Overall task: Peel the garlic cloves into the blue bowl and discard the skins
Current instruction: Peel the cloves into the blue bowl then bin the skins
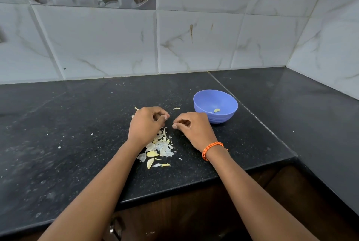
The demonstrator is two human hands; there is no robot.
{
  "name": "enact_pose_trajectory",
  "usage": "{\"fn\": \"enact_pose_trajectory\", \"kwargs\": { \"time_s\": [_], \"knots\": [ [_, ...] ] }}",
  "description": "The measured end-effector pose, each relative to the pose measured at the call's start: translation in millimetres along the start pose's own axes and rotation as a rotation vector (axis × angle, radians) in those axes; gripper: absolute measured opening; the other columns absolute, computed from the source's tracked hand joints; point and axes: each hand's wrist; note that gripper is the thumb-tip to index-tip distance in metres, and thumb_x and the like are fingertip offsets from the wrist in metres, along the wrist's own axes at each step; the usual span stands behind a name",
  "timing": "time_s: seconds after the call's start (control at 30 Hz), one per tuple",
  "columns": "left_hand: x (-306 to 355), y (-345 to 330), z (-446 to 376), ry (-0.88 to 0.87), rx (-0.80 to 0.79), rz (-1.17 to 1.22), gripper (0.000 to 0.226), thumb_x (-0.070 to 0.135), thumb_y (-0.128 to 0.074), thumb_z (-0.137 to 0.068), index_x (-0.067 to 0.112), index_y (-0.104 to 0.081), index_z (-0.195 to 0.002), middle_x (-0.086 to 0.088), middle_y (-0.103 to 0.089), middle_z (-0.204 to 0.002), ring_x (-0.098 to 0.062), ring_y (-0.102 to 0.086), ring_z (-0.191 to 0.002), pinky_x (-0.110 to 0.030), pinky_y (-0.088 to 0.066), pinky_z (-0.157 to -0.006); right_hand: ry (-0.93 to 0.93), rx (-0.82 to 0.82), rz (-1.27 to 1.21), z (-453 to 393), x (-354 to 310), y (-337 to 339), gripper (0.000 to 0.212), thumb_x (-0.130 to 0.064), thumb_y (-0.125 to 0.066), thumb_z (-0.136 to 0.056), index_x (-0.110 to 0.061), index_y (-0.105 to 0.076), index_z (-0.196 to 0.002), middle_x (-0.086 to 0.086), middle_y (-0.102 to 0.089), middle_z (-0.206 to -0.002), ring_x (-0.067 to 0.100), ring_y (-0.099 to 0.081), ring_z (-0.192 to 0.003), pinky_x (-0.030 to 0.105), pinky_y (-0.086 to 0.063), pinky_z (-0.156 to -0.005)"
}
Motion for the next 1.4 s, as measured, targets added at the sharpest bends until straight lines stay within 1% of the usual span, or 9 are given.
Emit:
{"fn": "enact_pose_trajectory", "kwargs": {
  "time_s": [0.27, 0.43, 0.63, 0.77, 0.93, 1.03, 1.13, 1.3, 1.4],
  "knots": [
    [-4.5, -2.5, -1.4, -0.002, -0.005, -0.020, 0.014, 0.027, -0.074, -0.100, 0.036, -0.080, -0.093, 0.011, -0.072, -0.068, -0.012, -0.067, -0.063, -0.037, -0.056, -0.062, -0.044, 0.034, -0.087, 0.9, 0.5, 0.0, 0.009, -0.011, -0.080, -0.092, -0.020, -0.083, -0.094, -0.009, -0.078, -0.086, 0.005, -0.072, -0.083, 0.025, -0.061, -0.081],
    [-6.9, -3.2, -2.6, -0.019, -0.001, -0.040, 0.014, 0.028, -0.076, -0.099, 0.038, -0.081, -0.090, 0.013, -0.072, -0.073, -0.009, -0.061, -0.061, -0.031, -0.050, -0.057, -0.060, -0.002, -0.070, -1.4, -0.1, 1.9, 0.009, -0.012, -0.083, -0.090, -0.019, -0.079, -0.087, -0.008, -0.077, -0.085, 0.007, -0.073, -0.080, 0.032, -0.063, -0.082],
    [-13.6, -4.0, -3.8, -0.067, 0.033, -0.040, 0.011, 0.033, -0.075, -0.098, 0.044, -0.079, -0.099, 0.025, -0.074, -0.092, -0.014, -0.066, -0.097, -0.044, -0.061, -0.076, 0.080, -0.141, 0.136, -14.3, -18.8, 16.7, 0.011, -0.010, -0.072, -0.097, -0.017, -0.076, -0.089, -0.004, -0.073, -0.084, 0.009, -0.065, -0.079, 0.028, -0.052, -0.072],
    [-9.5, -3.0, -3.9, -0.112, 0.107, 0.016, 0.034, 0.025, -0.072, -0.099, 0.037, -0.070, -0.131, 0.024, -0.074, -0.089, -0.016, -0.058, -0.106, -0.025, -0.045, -0.089, 0.165, -0.012, 0.213, -22.0, -31.3, 23.2, 0.014, -0.006, -0.067, -0.098, -0.016, -0.069, -0.088, -0.002, -0.067, -0.081, 0.016, -0.060, -0.077, 0.036, -0.050, -0.069],
    [-15.4, -3.2, -5.3, -0.109, 0.122, -0.052, 0.028, 0.021, -0.071, -0.096, 0.038, -0.077, -0.118, 0.026, -0.075, -0.088, -0.018, -0.054, -0.113, -0.014, -0.032, -0.091, 0.227, -0.214, 0.461, -2.7, -35.1, -5.7, 0.025, 0.005, -0.059, -0.092, -0.020, -0.055, -0.092, 0.003, -0.063, -0.092, 0.028, -0.060, -0.090, 0.038, -0.043, -0.069],
    [-14.8, -3.2, -5.6, -0.110, 0.111, -0.070, 0.023, 0.021, -0.074, -0.096, 0.038, -0.080, -0.110, 0.024, -0.075, -0.093, -0.019, -0.054, -0.113, -0.024, -0.034, -0.089, 0.241, -0.182, 0.461, -15.7, -43.9, 5.4, 0.025, 0.005, -0.062, -0.092, -0.020, -0.058, -0.089, 0.001, -0.063, -0.089, 0.026, -0.059, -0.086, 0.037, -0.042, -0.067],
    [-14.7, -4.7, -7.4, -0.108, 0.091, -0.059, 0.017, 0.024, -0.074, -0.097, 0.038, -0.081, -0.103, 0.024, -0.076, -0.094, -0.018, -0.061, -0.110, -0.036, -0.043, -0.094, 0.208, 0.040, 0.403, -23.9, -42.5, 12.9, 0.030, 0.007, -0.060, -0.088, -0.021, -0.051, -0.083, 0.001, -0.058, -0.081, 0.025, -0.052, -0.080, 0.041, -0.041, -0.062],
    [-14.1, -2.1, -5.8, -0.139, 0.060, -0.072, 0.025, 0.018, -0.074, -0.093, 0.041, -0.081, -0.099, 0.026, -0.076, -0.090, -0.017, -0.069, -0.101, -0.046, -0.057, -0.093, 0.209, -0.202, 0.516, -9.6, -31.6, -3.4, 0.025, 0.004, -0.061, -0.091, -0.020, -0.056, -0.091, 0.004, -0.066, -0.092, 0.029, -0.063, -0.086, 0.042, -0.050, -0.071],
    [-9.8, -2.7, -5.6, -0.164, 0.002, -0.036, 0.026, 0.014, -0.081, -0.089, 0.038, -0.084, -0.097, 0.025, -0.077, -0.087, -0.013, -0.072, -0.097, -0.042, -0.060, -0.088, 0.129, -0.079, 0.318, -20.4, -19.9, -1.9, 0.015, -0.005, -0.070, -0.096, -0.019, -0.069, -0.092, 0.000, -0.069, -0.087, 0.021, -0.066, -0.084, 0.039, -0.054, -0.071]
  ]
}}
Point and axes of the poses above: each hand's wrist, its own z-axis away from the middle knuckle, its own y-axis out of the back of the hand, x = y × z
